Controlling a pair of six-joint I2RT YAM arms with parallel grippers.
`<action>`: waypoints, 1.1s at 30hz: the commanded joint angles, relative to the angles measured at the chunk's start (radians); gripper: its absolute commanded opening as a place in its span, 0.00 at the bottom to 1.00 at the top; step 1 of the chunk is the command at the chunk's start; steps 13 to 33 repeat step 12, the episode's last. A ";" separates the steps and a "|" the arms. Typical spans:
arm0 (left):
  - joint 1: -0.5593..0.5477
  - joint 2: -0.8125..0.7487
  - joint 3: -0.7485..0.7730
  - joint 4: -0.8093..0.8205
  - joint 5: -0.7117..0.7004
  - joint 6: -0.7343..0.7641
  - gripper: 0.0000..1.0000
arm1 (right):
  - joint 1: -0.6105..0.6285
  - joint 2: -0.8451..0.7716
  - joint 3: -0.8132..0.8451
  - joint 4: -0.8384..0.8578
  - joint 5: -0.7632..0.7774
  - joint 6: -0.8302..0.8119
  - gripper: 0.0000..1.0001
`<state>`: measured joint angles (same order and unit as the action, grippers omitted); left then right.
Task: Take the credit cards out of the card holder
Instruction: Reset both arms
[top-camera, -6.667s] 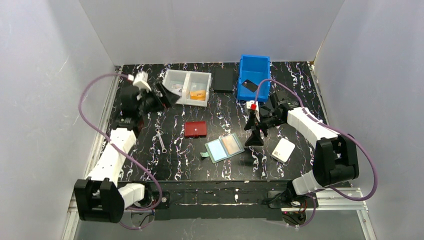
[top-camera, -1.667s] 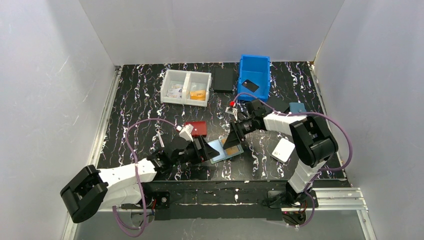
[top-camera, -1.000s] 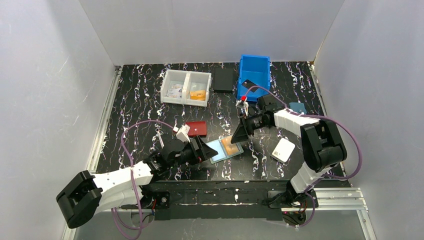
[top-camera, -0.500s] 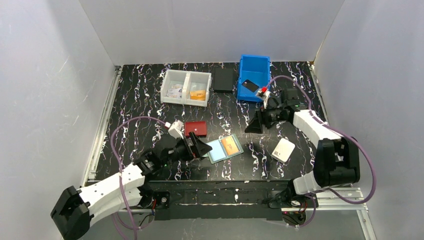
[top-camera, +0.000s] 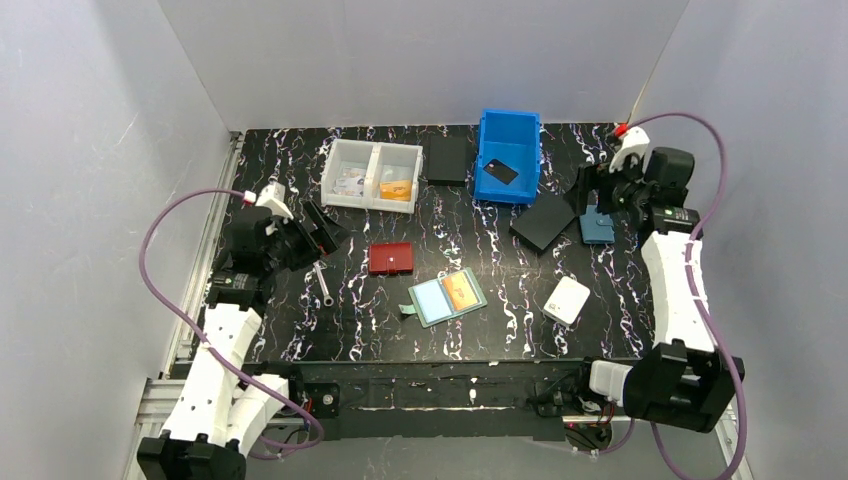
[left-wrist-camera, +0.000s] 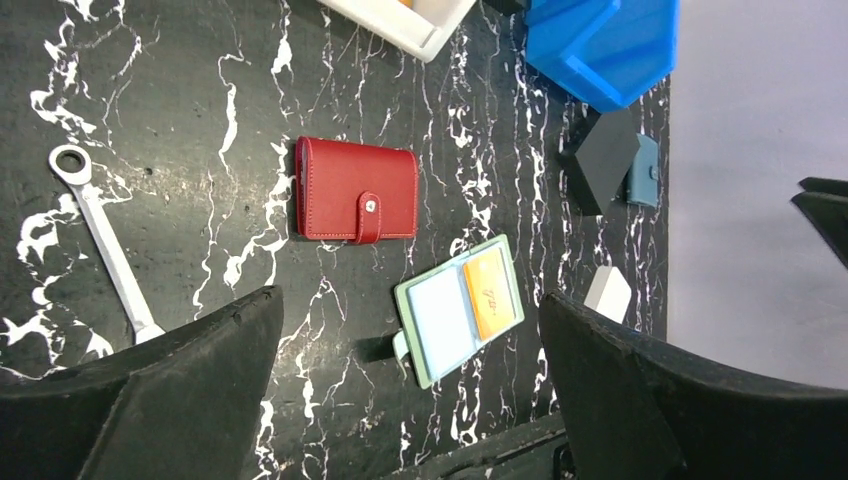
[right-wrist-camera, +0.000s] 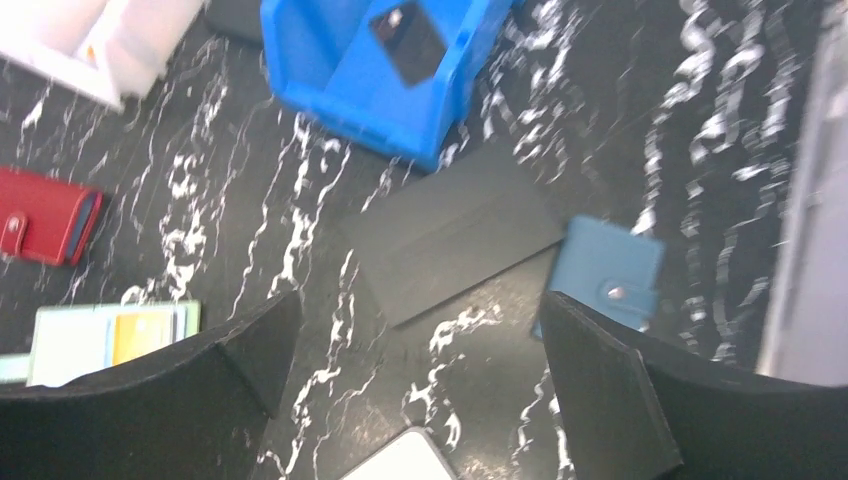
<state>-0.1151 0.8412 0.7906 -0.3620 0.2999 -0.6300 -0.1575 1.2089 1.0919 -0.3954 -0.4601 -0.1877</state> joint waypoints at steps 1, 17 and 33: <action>0.038 -0.003 0.120 -0.133 0.116 0.094 0.98 | -0.001 -0.098 0.125 -0.031 0.119 0.076 0.98; 0.039 -0.043 0.162 -0.169 0.157 0.109 0.98 | -0.001 -0.145 0.209 -0.125 0.121 0.182 0.98; 0.039 -0.043 0.162 -0.169 0.157 0.109 0.98 | -0.001 -0.145 0.209 -0.125 0.121 0.182 0.98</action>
